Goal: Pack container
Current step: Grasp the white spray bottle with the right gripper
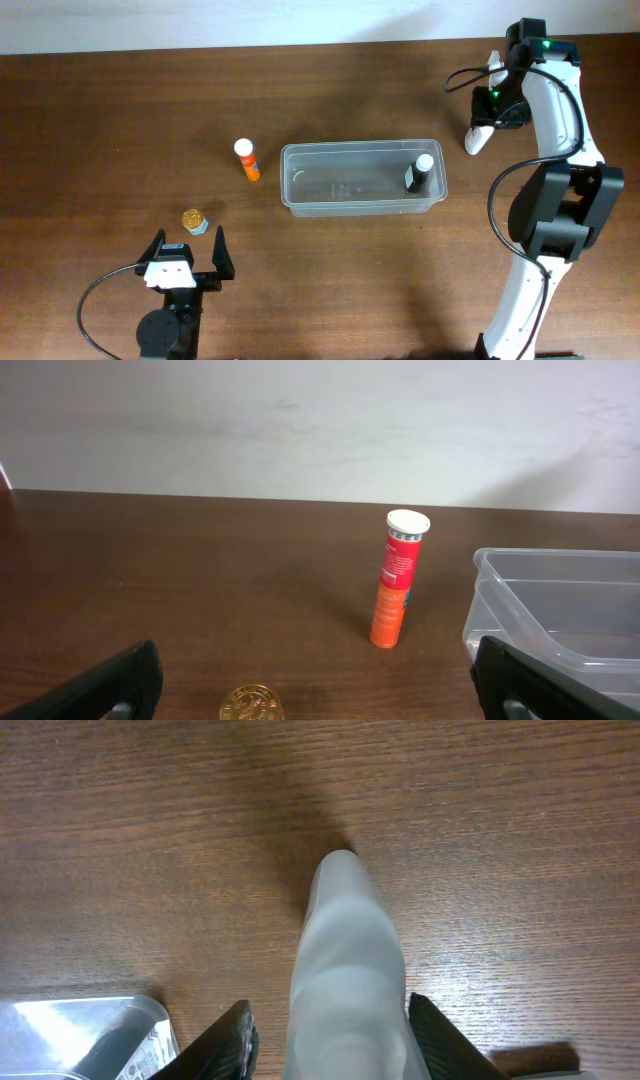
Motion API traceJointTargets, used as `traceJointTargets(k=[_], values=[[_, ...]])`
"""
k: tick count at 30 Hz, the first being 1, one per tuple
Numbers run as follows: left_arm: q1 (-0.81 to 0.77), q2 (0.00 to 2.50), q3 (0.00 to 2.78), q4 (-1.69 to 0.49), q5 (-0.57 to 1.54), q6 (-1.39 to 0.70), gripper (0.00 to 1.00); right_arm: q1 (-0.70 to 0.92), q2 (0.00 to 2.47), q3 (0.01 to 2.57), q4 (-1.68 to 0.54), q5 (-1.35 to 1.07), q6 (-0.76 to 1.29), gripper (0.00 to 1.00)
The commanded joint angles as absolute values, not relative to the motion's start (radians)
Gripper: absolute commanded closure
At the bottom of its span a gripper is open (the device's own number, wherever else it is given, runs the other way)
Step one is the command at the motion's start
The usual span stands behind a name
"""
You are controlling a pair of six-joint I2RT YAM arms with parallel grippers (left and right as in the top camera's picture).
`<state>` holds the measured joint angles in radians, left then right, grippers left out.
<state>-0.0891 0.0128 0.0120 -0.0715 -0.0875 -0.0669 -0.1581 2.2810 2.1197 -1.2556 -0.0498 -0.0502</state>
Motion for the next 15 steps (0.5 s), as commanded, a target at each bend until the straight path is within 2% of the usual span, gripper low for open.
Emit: traceJointTargets(k=[1,8,15], values=[[-0.084,0.006,0.009,-0.073,-0.098,-0.052,0.01,-0.152,2.297,2.115,-1.254,-0.041,-0.048,0.63],[-0.084,0.006,0.009,-0.073,-0.098,-0.052,0.01,-0.152,2.297,2.115,-1.255,-0.041,-0.048,0.73],[-0.084,0.006,0.009,-0.073,-0.098,-0.052,0.01,-0.152,2.295,2.123,-1.261,-0.041,-0.048,0.74]])
